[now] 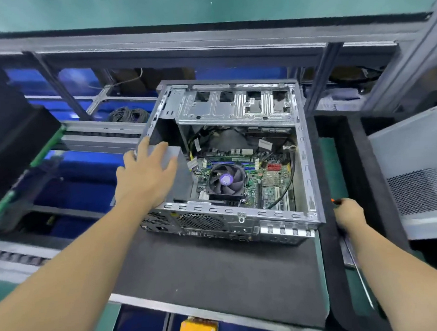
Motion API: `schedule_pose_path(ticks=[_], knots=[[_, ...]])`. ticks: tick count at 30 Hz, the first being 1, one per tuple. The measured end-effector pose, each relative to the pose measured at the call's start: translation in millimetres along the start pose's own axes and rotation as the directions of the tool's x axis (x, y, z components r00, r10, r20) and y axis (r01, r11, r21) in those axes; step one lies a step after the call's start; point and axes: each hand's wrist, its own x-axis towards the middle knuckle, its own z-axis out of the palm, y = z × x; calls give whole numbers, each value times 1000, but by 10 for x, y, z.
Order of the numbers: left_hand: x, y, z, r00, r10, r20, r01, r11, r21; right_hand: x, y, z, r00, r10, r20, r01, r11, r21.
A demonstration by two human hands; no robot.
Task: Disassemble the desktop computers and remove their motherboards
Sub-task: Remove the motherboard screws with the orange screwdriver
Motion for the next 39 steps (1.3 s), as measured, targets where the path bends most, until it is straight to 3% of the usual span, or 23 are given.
schedule_pose_path(ticks=[5, 8, 12, 18, 21, 24, 26, 30, 35, 39], knots=[[-15, 19, -17, 1000, 3, -10, -3, 1000, -1, 75, -119, -150, 998, 9, -65, -3, 996, 85], [-28, 31, -21, 1000, 0, 7, 0, 1000, 10, -66, -309, -435, 996, -20, -88, 41, 967, 250], [-31, 48, -17, 1000, 12, 13, -12, 1000, -4, -527, -958, -1092, 965, -123, -230, 234, 799, 553], [-42, 58, -13, 998, 53, 31, -53, 999, -4, -1738, -2369, -2040, 771, -347, -534, 635, 494, 594], [-43, 44, -4, 994, 98, 56, -99, 995, 11, -2292, -2864, -2229, 589, -419, -691, 794, 459, 399], [-25, 32, 4, 989, 124, 85, -127, 992, 23, -2522, -3172, -2337, 487, -483, -728, 854, 437, 281], [4, 43, -5, 983, 150, 104, -154, 987, 37, -2558, -3321, -2276, 513, -516, -686, 851, 410, 328], [94, 23, -4, 955, 263, 137, -268, 963, 24, -2580, -3471, -1841, 480, -522, -705, 875, 343, 342], [123, -48, 37, 955, 277, 102, -277, 961, -15, -2326, -3519, -1234, 563, -573, -595, 826, 401, 396], [117, -26, 54, 961, 273, 44, -273, 962, -14, -2187, -3493, -867, 580, -621, -527, 813, 403, 421]])
